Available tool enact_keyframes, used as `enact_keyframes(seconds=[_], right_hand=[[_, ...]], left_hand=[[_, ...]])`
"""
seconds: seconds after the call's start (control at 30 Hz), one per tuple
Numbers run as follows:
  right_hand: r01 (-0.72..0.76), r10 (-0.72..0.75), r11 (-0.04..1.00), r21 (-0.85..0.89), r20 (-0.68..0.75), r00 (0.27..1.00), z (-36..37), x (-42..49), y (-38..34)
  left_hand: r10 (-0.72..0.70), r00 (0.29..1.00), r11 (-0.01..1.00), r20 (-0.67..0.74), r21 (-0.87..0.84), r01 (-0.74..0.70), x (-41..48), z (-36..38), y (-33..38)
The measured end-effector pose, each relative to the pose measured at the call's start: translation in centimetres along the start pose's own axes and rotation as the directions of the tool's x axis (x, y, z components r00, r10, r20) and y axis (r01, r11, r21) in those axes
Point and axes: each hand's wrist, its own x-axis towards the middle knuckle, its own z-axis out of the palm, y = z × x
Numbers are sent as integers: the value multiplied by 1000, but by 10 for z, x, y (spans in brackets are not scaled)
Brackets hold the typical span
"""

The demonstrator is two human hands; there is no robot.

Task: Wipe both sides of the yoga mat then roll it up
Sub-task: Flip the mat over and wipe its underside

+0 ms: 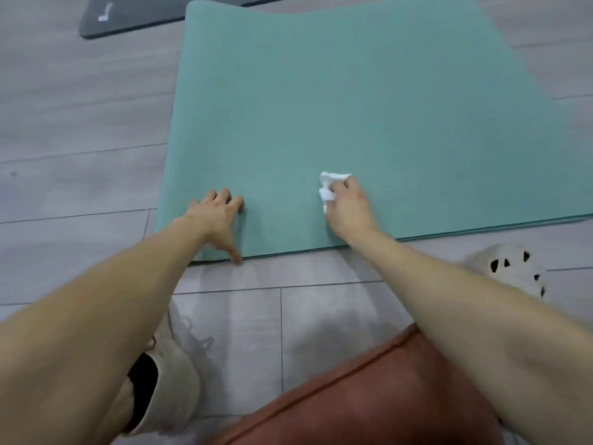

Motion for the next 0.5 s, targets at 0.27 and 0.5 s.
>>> enact_keyframes(seconds=[0.27,0.5], right_hand=[[475,-483,875,90,222,847,0,40,-36],[-254,252,967,24,-238,938,-57,113,34]], left_hand=[[55,997,984,48,-172,-46,78,-74,7],[87,988,982,-127,-159,-107,128,-108,9]])
